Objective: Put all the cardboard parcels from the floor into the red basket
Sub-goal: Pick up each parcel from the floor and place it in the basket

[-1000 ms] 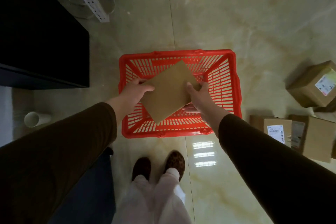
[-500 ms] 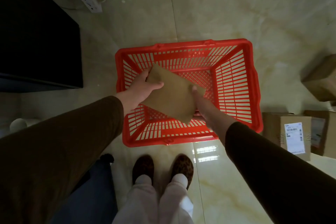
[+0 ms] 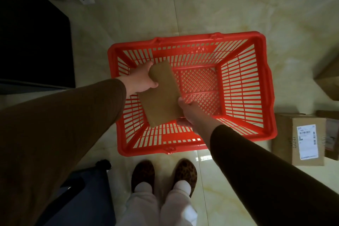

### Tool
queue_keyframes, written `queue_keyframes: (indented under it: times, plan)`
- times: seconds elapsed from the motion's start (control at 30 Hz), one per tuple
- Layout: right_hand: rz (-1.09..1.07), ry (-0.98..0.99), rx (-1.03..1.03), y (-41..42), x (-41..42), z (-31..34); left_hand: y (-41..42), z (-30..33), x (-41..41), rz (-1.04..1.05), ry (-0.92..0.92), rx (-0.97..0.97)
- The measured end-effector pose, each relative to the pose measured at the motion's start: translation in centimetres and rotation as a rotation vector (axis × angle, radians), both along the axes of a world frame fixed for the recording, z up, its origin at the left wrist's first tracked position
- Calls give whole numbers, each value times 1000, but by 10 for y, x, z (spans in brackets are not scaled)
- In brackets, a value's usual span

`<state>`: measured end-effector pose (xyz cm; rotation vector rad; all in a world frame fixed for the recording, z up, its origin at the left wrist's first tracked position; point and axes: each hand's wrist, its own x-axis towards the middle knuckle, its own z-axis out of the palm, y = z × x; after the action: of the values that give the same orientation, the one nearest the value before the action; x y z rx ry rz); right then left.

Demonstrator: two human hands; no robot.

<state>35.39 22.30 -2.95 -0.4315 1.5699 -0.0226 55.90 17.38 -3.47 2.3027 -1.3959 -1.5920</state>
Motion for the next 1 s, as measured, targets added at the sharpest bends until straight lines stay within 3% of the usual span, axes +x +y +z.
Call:
queue_keyframes:
  times: [0.1, 0.27, 0.6, 1.0]
  plan:
    - [39, 12, 60, 0, 6, -14, -2, -12, 1, -99, -170, -20]
    - [109, 50, 118, -1, 17, -29, -4, -22, 1, -208, -290, -60]
    - [273, 40, 39, 4, 3, -10, 22, -20, 0, -195, -356, -35]
    - [313, 309, -415, 18, -72, 121, 64, 102, -54, -305, -291, -117]
